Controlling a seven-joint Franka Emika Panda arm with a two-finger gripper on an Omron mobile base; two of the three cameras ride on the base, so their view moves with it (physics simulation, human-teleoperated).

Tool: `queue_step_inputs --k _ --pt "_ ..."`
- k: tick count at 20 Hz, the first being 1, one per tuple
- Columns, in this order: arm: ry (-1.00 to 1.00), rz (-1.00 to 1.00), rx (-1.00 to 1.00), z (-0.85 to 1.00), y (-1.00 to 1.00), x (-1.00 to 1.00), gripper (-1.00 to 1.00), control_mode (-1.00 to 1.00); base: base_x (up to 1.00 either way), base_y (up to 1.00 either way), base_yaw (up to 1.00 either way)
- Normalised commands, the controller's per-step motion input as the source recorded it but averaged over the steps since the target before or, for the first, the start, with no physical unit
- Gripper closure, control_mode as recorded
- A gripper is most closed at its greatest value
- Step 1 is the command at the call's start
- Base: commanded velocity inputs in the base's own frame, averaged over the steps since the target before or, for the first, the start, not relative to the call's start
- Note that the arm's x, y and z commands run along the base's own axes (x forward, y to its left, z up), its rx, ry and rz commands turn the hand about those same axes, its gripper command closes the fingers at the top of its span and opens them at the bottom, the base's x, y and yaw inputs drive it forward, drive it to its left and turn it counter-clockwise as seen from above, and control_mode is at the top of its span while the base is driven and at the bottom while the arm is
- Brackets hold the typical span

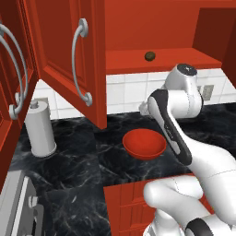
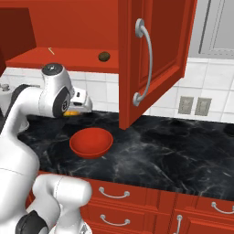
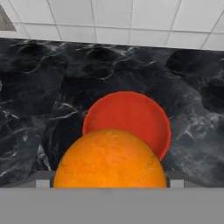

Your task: Open the cabinet. Pick the orange and kiwi from the cabinet and place them into the bowl. Then close the cabinet.

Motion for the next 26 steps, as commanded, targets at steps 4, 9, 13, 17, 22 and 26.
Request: queue_step_inputs --k 4,9,13,17,22,26 --pt "0.23 0.00 0.00 -0.99 0.00 0.11 1.00 -1.00 0.00 0.00 0.00" --pt "0.21 0.00 0.00 -0.87 0.00 0.37 1.00 -1.00 0.00 0.00 0.00" --pt "0.12 0.00 0.00 -0.65 0.00 0.80 1.00 -1.00 0.00 0.00 0.00" --pt "0.02 0.00 -0.02 -0.49 0.00 0.80 1.00 -1.00 0.00 0.00 0.00" --pt "0.00 0.00 -0.04 -0.32 0.00 0.48 1.00 -1.00 0.00 0.00 0.00" --pt "0.00 0.00 -0.04 -0.44 0.00 0.23 1.00 -1.00 0.00 0.00 0.00"
